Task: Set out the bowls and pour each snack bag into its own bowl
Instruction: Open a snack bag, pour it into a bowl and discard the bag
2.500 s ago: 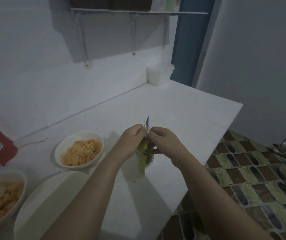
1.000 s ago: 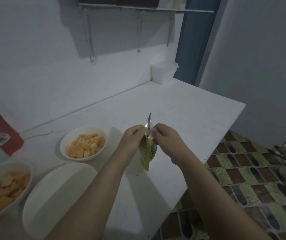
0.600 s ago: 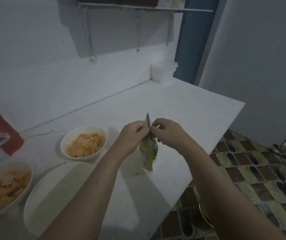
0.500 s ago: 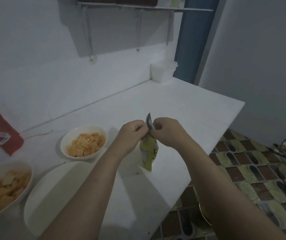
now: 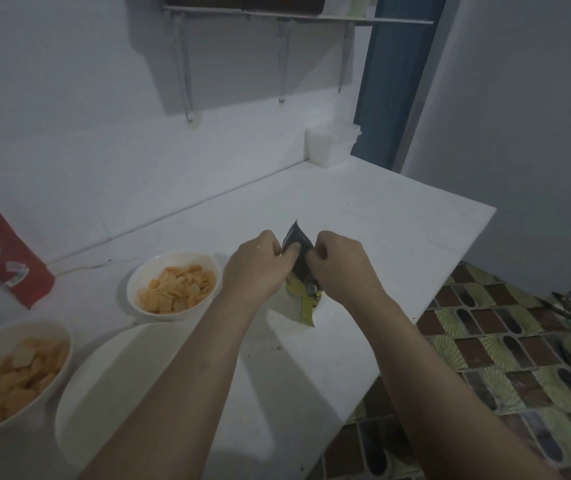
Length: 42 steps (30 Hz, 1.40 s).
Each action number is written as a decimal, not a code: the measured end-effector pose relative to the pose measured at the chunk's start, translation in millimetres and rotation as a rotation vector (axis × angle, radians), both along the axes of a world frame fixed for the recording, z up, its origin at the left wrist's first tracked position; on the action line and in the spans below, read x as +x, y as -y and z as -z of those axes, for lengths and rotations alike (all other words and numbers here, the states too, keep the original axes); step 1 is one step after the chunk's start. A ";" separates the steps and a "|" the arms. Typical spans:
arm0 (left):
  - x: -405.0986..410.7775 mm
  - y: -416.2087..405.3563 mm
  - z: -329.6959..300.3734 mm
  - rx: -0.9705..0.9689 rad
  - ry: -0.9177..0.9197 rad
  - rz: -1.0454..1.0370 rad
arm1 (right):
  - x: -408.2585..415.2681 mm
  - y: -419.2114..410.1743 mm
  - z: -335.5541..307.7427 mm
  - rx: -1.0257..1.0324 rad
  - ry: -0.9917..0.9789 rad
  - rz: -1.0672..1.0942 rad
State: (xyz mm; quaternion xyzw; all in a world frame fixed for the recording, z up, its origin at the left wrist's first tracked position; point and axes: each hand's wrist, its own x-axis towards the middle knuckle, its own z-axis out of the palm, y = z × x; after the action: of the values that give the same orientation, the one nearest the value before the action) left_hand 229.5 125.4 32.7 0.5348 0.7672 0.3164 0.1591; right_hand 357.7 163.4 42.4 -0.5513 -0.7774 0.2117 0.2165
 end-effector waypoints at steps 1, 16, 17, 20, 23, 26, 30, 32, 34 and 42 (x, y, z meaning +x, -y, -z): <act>0.0 -0.6 1.5 -0.001 0.000 0.023 | 0.0 -0.6 -0.5 -0.016 -0.003 -0.006; -0.4 2.1 11.7 0.134 0.190 0.066 | 1.1 -5.3 -4.6 -0.110 0.024 0.005; -0.3 2.6 11.6 0.129 0.211 0.067 | 0.5 -5.5 -4.7 -0.114 0.029 -0.003; -1.3 3.7 12.2 0.131 0.304 0.055 | -0.1 -3.8 -4.0 -0.073 0.022 -0.021; -0.1 6.0 10.6 0.154 0.391 0.045 | -0.6 0.3 -2.5 -0.016 -0.045 -0.029; 0.2 8.8 12.5 0.201 0.511 0.011 | 1.3 4.4 -7.1 0.036 -0.110 -0.033; -10.7 3.6 17.2 0.095 0.579 -0.116 | 4.0 16.1 -26.7 0.121 -0.230 -0.111; -15.5 3.7 12.6 0.013 0.731 -0.193 | 3.3 22.0 -36.3 0.144 -0.273 -0.164; -21.4 9.7 6.8 -0.035 0.922 -0.238 | 1.5 29.3 -46.0 0.129 -0.313 -0.230; -39.3 53.0 -11.9 0.182 1.411 -0.164 | -10.7 67.4 -80.4 0.087 -0.496 -0.514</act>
State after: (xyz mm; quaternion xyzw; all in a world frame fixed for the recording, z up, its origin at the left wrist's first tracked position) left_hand 190.3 72.4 44.6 0.1544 0.4898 0.6605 0.5477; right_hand 347.0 96.1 122.8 -0.2602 -0.8227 0.3532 0.3615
